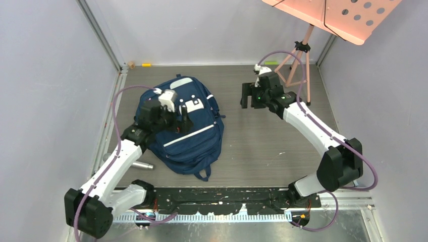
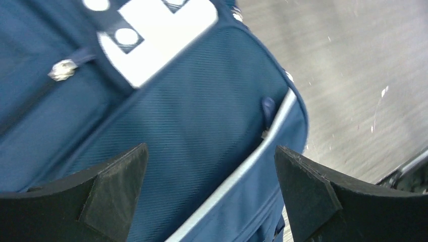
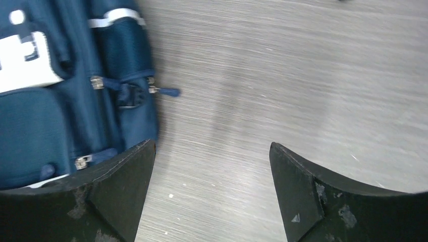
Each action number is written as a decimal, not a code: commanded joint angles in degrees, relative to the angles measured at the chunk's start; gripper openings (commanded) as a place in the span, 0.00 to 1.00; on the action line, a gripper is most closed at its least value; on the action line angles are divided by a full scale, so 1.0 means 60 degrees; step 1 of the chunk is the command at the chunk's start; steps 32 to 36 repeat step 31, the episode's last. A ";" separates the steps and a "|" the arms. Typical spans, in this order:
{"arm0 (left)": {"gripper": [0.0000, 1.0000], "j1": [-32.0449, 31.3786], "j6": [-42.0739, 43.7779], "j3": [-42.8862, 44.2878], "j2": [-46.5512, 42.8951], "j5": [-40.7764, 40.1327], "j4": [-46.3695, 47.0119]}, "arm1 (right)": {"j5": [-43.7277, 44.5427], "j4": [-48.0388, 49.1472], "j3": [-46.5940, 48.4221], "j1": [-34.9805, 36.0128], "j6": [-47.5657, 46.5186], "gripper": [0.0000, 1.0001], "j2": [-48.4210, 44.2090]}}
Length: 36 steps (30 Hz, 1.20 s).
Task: Pack the student bag
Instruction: Zip the student bag at the center of the board, then reset both arms
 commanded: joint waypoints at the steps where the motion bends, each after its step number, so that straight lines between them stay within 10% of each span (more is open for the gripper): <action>1: 1.00 0.1834 -0.0821 0.0961 0.0098 0.0796 -0.0829 | 0.1848 -0.1488 -0.0177 -0.0737 0.0729 0.89 -0.0882; 7: 1.00 0.3871 -0.1270 0.1267 -0.0607 0.0686 -0.0896 | 0.2514 -0.2063 -0.0602 -0.2199 0.1483 0.90 -0.2688; 14: 1.00 0.3850 0.0107 0.3063 -0.1571 -0.1801 -0.2262 | 0.3973 -0.0642 -0.1337 -0.2379 0.0573 0.90 -0.5618; 19: 1.00 0.3848 0.0637 0.1850 -0.2867 -0.2553 -0.0875 | 0.4200 0.0786 -0.2735 -0.2379 -0.0032 0.90 -0.7226; 36: 1.00 0.3848 0.0706 0.1724 -0.2850 -0.2360 -0.1298 | 0.4233 0.1075 -0.3287 -0.2382 -0.0130 0.90 -0.7592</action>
